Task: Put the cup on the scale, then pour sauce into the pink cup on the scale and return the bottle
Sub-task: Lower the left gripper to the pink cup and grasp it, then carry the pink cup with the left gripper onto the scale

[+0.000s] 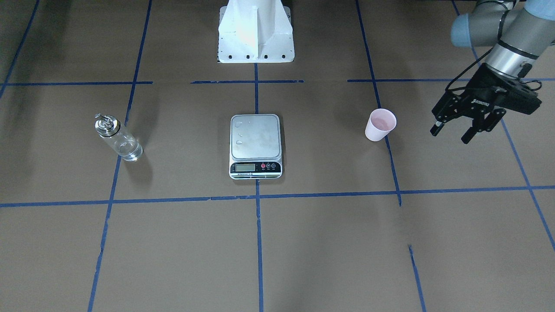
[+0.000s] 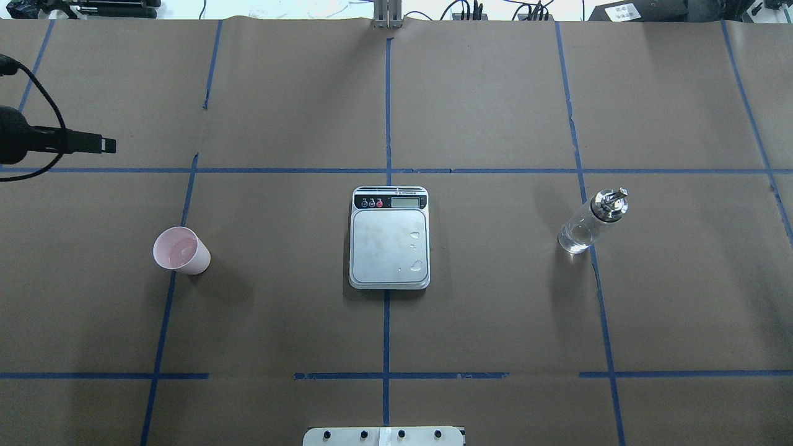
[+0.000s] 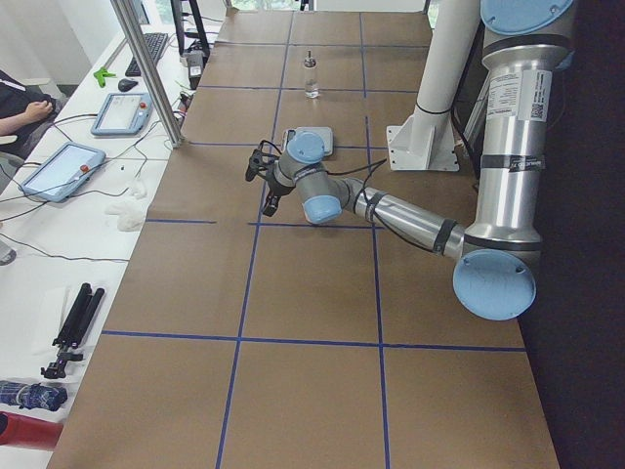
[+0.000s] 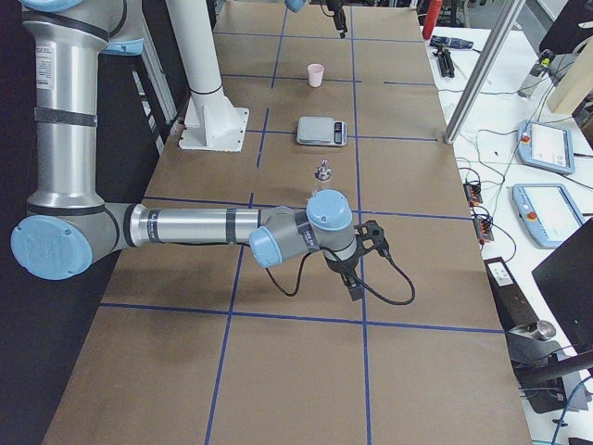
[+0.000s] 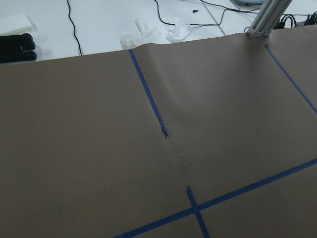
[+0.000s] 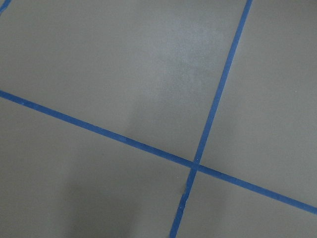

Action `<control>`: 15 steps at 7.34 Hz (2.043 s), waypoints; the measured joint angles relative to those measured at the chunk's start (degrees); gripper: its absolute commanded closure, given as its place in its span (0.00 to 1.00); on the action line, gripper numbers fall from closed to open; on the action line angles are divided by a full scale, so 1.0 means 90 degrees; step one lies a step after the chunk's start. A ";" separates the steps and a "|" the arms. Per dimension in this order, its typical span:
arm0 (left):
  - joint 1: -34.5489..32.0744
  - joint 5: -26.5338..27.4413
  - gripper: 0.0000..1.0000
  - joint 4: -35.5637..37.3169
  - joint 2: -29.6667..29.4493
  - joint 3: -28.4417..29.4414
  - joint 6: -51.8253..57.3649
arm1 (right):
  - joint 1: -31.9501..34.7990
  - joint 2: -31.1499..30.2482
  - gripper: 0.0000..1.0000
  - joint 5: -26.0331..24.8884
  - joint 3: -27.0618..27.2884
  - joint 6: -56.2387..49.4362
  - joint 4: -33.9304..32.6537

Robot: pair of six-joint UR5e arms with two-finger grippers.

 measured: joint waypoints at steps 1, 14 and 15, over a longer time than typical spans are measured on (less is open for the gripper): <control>0.0249 0.0199 0.35 0.0756 0.0005 -0.0413 -0.0179 | 0.0000 -0.0011 0.00 0.0006 -0.0015 0.0003 0.0000; 0.2210 0.1104 1.00 0.1484 0.0178 -0.0391 -0.1727 | 0.0000 -0.0067 0.00 0.0036 0.0003 0.0113 0.0009; 0.2234 0.1103 1.00 0.1485 0.0176 -0.0397 -0.1720 | 0.0000 -0.0067 0.00 0.0036 0.0007 0.0111 0.0009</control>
